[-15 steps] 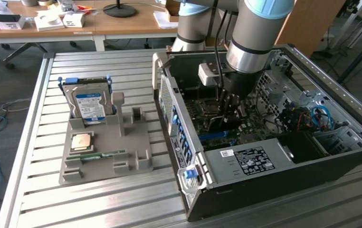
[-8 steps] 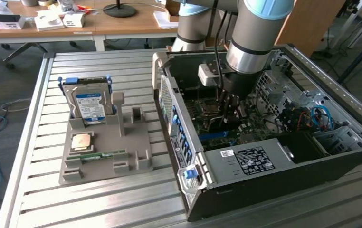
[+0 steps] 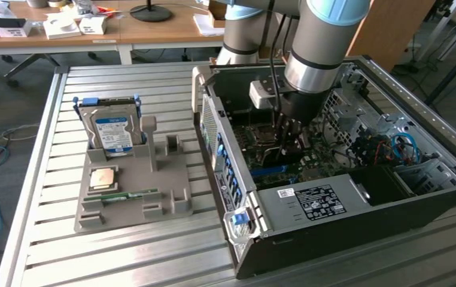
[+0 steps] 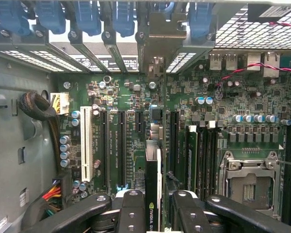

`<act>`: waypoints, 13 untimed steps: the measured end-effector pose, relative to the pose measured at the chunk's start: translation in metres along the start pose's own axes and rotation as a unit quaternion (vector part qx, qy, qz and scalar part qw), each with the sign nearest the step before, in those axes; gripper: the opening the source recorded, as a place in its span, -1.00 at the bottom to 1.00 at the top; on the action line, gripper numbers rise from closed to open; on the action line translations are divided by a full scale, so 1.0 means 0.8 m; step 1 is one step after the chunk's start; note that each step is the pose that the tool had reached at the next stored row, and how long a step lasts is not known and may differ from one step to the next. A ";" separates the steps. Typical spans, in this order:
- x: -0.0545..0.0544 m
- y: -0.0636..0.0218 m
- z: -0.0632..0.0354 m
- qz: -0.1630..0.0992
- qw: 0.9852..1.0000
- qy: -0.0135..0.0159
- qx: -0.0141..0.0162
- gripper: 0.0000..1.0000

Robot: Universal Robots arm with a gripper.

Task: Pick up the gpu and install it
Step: 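Insert the gpu into the slot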

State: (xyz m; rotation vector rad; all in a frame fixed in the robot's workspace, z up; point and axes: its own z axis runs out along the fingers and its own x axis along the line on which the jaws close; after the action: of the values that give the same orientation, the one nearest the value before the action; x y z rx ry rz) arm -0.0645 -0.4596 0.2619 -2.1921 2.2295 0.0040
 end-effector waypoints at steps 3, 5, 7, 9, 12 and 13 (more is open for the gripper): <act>0.000 0.000 0.001 0.000 1.000 0.000 0.000 -0.47; 0.000 0.000 0.001 0.000 1.000 0.000 0.000 -0.47; 0.000 0.000 0.002 0.000 1.000 0.000 0.000 -0.47; 0.000 0.000 0.004 0.000 1.000 0.000 0.000 -0.47; 0.000 0.000 0.005 0.000 1.000 0.000 0.000 -0.47; 0.000 0.001 0.005 0.000 1.000 0.000 0.000 -0.47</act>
State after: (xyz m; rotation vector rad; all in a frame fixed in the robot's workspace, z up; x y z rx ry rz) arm -0.0651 -0.4596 0.2580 -2.1924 2.2298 0.0037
